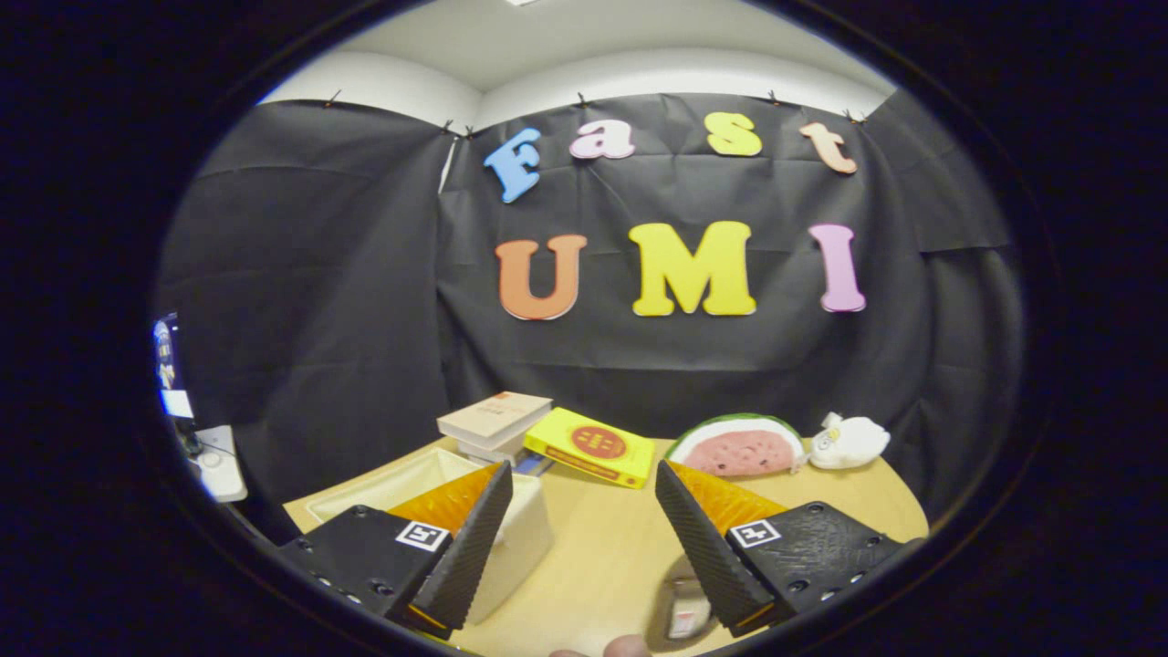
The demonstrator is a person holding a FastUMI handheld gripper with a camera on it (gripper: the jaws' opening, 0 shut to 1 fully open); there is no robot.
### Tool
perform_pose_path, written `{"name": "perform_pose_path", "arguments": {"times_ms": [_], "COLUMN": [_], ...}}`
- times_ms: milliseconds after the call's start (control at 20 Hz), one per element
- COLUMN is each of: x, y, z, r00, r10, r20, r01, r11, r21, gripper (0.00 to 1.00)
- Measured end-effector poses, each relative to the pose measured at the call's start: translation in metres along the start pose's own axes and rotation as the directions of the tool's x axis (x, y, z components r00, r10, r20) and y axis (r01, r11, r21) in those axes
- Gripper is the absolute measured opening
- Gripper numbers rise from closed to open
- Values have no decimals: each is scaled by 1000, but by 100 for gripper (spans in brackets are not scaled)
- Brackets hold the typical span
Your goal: Open the storage box then place both shoes into the box .Put the left shoe in first, then the right shoe, with the right side of both shoes facing outward in a uniform manner.
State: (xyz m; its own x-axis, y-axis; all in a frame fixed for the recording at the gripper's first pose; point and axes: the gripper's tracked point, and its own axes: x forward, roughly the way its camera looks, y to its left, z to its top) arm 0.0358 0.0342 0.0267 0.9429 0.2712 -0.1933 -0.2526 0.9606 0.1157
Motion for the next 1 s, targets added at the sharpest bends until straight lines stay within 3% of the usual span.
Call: {"name": "perform_pose_path", "arguments": {"times_ms": [200,350,600,900,1000], "x": [-13,-8,10,22,26], "y": [-78,-111,-122,-119,-120], "z": [-48,-94,-165,-205,-216], "r00": [989,966,911,854,841], "r10": [-106,-129,-94,-62,-69], "r20": [-103,-224,-402,-517,-537], "r01": [104,128,116,100,109], "r11": [994,992,993,994,993], "r21": [-19,-20,31,47,43], "gripper": [96,96,96,96,92]}}
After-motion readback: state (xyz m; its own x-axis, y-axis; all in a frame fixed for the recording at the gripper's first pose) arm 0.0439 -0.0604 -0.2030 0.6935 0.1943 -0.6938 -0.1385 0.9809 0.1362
